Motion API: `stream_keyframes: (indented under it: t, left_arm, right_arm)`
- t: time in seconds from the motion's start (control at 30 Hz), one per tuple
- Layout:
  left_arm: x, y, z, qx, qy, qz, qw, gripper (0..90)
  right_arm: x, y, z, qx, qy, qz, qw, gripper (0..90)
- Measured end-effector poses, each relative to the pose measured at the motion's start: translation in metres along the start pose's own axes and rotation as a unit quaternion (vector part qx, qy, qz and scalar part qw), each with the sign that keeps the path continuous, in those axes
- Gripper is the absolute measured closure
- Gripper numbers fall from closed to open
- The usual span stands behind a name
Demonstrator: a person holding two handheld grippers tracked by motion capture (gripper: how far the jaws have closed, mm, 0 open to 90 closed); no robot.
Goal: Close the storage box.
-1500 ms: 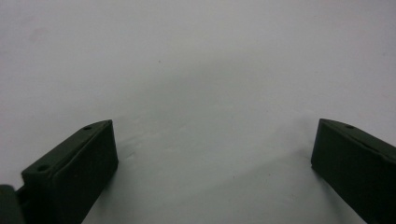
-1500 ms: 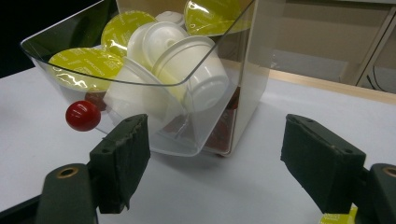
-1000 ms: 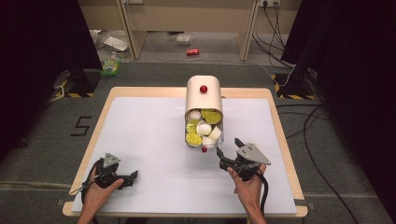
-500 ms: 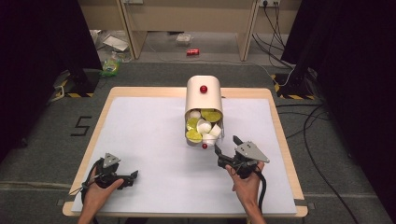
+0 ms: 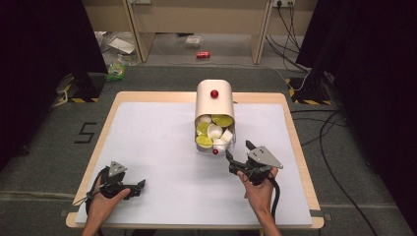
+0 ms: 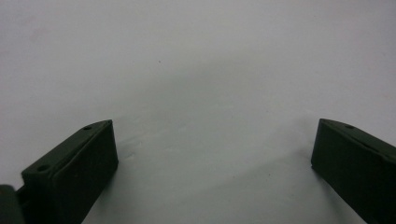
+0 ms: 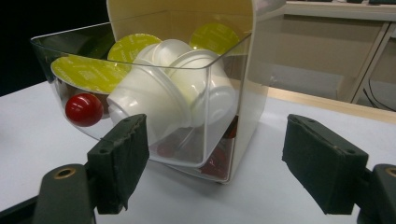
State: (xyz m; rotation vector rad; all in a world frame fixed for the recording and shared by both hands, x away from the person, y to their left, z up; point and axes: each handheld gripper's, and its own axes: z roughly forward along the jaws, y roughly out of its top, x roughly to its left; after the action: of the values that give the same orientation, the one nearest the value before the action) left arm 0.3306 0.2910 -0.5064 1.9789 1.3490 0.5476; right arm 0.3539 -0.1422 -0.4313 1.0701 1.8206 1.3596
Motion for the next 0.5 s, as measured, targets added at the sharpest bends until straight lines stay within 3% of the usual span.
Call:
stream_keyframes:
  t: [0.5]
  left_arm:
    - [0.0000,0.0000,0.0000,0.000,0.000,0.000,1.0000,0.0]
  right_arm:
    - [-0.0036,0.0032,0.0078,0.002,-0.005,-0.003,1.0000,22.1]
